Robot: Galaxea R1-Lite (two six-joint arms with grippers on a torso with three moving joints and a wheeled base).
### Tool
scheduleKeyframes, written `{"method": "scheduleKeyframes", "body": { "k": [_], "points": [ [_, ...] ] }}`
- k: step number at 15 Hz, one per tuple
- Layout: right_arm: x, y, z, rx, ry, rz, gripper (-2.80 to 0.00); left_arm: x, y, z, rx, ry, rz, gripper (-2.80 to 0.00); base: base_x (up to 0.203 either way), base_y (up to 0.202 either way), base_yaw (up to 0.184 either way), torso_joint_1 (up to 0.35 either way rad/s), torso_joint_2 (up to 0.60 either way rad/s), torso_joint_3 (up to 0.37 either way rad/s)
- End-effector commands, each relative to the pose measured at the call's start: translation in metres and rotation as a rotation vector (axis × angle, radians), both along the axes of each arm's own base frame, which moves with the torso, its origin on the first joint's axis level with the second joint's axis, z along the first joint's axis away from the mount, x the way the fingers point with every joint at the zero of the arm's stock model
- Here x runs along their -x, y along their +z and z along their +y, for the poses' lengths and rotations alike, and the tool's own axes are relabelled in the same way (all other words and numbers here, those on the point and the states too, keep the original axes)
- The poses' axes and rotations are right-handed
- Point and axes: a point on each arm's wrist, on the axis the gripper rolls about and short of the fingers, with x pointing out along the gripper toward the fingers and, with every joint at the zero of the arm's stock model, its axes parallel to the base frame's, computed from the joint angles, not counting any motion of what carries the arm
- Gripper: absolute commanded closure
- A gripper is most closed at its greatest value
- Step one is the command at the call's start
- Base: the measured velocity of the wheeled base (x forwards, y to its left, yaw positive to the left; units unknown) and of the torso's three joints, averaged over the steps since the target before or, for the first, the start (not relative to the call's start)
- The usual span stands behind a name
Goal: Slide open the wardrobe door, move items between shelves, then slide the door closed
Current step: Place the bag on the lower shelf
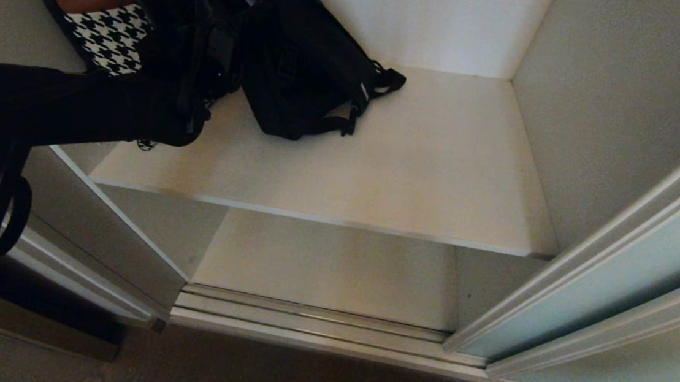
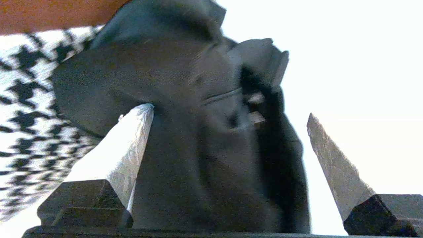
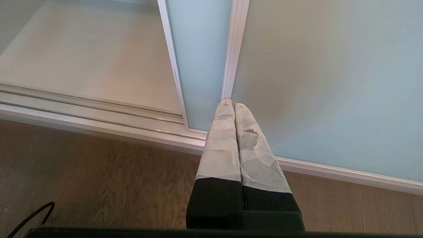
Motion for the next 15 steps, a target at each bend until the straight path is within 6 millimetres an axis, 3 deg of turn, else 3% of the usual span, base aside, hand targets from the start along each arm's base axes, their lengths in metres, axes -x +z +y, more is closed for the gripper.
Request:
{"method": "scheduleKeyframes", "body": {
  "k": [1,5,12,15],
  "points": [
    [0.0,0.0,0.0,0.0,0.001,0.0,0.0,0.013,0.012,-0.002,0.033,-0.013,-0.033,-2.8,0.0,0.0,0.0,0.0,0.0,0.0],
    [0.0,0.0,0.0,0.0,0.001,0.0,0.0,0.021,0.017,-0.008,0.078,-0.022,-0.039,-2.8,0.0,0.0,0.0,0.0,0.0,0.0],
    [0.0,0.0,0.0,0.0,0.001,0.0,0.0,-0.022,-0.03,-0.013,0.087,0.026,0.057,-2.8,0.0,0.0,0.0,0.0,0.0,0.0],
    [0.0,0.0,0.0,0.0,0.001,0.0,0.0,-0.03,-0.039,-0.011,0.089,0.02,0.072,-2.8,0.0,0.0,0.0,0.0,0.0,0.0]
  ]
}}
